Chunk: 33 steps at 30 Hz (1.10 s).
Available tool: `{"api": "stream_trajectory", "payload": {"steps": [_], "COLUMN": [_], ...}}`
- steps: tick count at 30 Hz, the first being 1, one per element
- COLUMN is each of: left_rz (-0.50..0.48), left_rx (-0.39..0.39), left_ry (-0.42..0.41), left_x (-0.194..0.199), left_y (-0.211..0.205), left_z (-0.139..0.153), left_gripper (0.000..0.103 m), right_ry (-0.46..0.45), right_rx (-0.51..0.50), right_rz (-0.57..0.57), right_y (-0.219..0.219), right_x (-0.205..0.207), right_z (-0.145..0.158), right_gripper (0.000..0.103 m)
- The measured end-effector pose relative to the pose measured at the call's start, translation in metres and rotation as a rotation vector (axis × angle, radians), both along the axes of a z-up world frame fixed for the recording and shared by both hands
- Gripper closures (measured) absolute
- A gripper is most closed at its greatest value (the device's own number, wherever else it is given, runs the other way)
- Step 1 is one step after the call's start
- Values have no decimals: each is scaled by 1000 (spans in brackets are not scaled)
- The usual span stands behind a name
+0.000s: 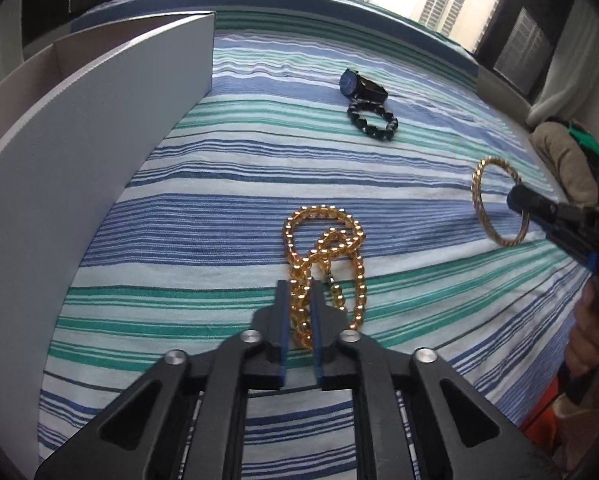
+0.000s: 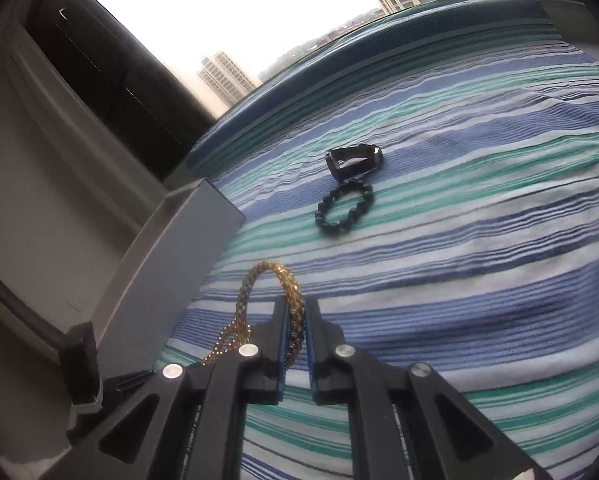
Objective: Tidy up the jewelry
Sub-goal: 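Carry the gold chain and gold bangle into the box with both tools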
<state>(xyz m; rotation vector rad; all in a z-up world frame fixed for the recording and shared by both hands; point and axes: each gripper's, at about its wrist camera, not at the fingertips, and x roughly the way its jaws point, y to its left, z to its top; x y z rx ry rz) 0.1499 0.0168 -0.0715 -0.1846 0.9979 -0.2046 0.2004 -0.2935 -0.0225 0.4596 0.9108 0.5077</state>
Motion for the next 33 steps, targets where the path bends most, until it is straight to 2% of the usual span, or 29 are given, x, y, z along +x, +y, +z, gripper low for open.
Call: {"api": "stream_trajectory", "payload": {"steps": [2,4,7,13,18,23,27,30,33], "left_rz": [24,40,57,79,91,146,242,308,370], "left_rx": [-83,-134,-155,-232,-276,-258,-203,-161,-113], "left_ry": [-22,-58,-125,-178,-266,-404,-487,-499,-466], "left_x": [-2,-5,-13,-29,-43,-64,-74,-72,-64], "left_y": [12,22,34,61,89,129,168,195,219], "left_z": [20,44,77,126,187,264,303,310,292], "left_gripper": [99,99,99,99,99,99,99,99,99], "right_ry": [-1,-12,-36,-100,-134,-187,-222,-219,-176], "right_rx": [6,-2,-6,34,56,71,86,101,102], "right_rz": [-8,-1,19,54,119,187,262,319,382], "right_y": [-10,-10,-2,25,53,87,129,171,221], "right_x": [-9,-15,-14,-12,-10,1,17,29,38], "right_z": [3,8,23,52,75,108,135,148,147], "right_gripper": [95,95,95,95,95,95,95,95,95]}}
